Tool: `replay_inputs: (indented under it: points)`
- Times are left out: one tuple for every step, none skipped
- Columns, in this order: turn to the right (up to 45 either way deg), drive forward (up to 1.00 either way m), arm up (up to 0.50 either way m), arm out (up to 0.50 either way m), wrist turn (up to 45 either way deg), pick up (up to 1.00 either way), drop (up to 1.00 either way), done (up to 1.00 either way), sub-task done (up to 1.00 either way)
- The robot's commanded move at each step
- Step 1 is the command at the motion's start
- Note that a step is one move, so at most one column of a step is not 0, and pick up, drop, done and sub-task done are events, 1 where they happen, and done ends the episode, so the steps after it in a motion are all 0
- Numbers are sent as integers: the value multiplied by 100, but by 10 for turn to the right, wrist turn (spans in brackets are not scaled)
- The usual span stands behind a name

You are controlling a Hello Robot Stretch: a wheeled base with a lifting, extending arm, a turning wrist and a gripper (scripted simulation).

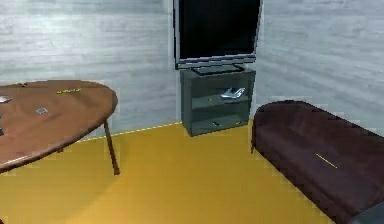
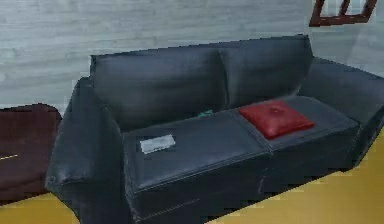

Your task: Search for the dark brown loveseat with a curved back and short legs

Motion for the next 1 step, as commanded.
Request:
replay_inputs:
  points:
    - [0,20,0,0,0,0,0,0,0]
